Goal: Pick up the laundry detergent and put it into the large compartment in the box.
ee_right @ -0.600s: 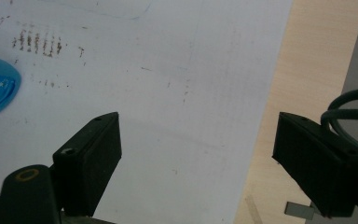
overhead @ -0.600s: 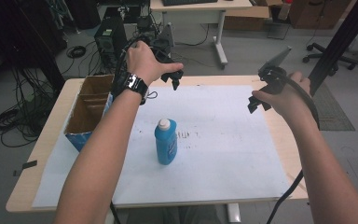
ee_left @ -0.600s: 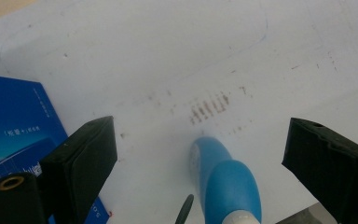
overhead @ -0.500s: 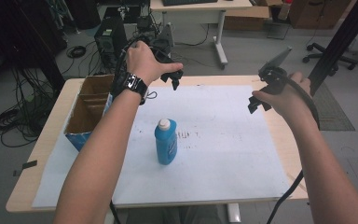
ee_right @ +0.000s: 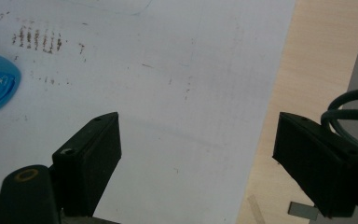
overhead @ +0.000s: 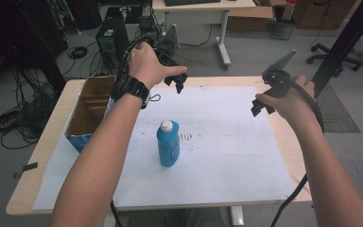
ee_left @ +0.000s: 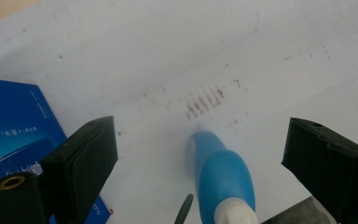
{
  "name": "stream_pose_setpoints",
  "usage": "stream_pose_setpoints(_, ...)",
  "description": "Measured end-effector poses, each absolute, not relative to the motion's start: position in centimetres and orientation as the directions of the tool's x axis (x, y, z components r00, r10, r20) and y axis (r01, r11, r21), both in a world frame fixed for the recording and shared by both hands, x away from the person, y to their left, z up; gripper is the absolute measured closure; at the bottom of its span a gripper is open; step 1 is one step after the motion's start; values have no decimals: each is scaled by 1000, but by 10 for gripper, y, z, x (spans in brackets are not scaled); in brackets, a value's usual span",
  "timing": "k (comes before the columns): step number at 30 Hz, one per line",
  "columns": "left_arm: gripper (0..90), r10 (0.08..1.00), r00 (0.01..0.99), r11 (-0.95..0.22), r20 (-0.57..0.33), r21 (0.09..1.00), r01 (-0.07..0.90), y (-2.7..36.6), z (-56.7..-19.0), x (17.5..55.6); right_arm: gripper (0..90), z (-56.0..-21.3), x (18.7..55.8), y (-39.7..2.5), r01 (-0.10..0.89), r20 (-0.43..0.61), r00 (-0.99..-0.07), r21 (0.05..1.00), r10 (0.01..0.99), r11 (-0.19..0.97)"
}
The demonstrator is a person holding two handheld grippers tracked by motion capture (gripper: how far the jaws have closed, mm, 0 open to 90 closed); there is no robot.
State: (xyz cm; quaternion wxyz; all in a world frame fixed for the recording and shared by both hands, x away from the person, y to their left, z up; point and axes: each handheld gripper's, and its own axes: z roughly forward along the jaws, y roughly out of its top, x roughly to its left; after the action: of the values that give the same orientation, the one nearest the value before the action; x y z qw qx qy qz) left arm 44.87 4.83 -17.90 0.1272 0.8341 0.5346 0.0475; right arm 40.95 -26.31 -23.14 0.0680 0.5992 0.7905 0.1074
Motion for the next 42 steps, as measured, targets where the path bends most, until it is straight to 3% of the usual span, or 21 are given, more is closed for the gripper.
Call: stream_pose_setpoints(42,115,882,470,-454,-18,225,862,45,-194,395,151,-239,403,-258,930,17,-283,248,959,270)
